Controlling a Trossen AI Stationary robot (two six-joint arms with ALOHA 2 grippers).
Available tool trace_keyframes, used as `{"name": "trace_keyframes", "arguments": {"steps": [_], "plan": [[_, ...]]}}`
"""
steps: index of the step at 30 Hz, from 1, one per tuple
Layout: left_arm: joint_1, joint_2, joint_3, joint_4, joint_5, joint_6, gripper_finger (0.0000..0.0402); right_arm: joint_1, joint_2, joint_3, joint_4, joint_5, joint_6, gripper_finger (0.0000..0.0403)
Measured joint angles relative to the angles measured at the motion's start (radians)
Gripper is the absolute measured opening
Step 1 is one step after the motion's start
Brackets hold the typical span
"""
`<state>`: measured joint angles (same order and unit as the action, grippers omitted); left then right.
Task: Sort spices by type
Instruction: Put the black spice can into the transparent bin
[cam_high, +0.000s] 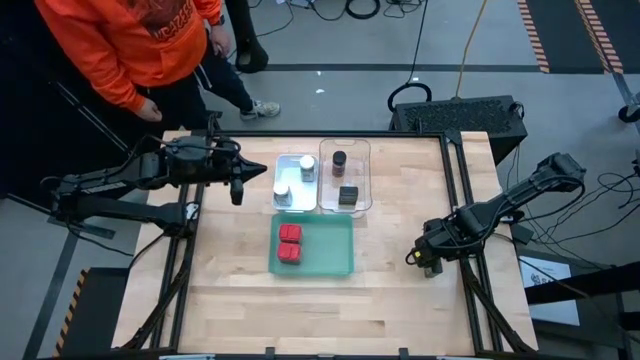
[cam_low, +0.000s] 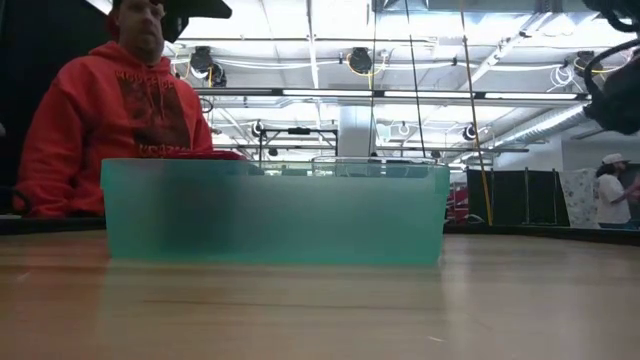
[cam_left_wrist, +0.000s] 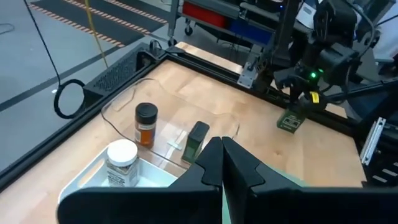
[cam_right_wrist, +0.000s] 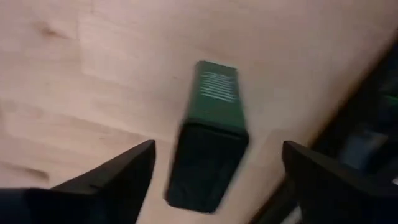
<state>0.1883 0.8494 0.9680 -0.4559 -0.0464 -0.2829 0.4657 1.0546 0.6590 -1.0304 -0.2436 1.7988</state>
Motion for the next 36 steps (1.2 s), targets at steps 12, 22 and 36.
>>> {"name": "trace_keyframes", "arguments": {"steps": [12,22,36], "plan": [[-0.001,0.013,0.0,0.031,0.054,0.009,0.0016,-0.001,-0.002,-0.025,0.136,0.046,-0.01,0.0096],[-0.082,0.12,0.0,0.22,0.121,0.01,0.0018,-0.162,0.001,0.331,0.011,0.291,-0.274,0.0096],[-0.139,0.261,0.0,0.373,0.123,0.007,0.0155,-0.436,0.348,0.901,-0.006,0.428,-1.199,0.0096]]}}
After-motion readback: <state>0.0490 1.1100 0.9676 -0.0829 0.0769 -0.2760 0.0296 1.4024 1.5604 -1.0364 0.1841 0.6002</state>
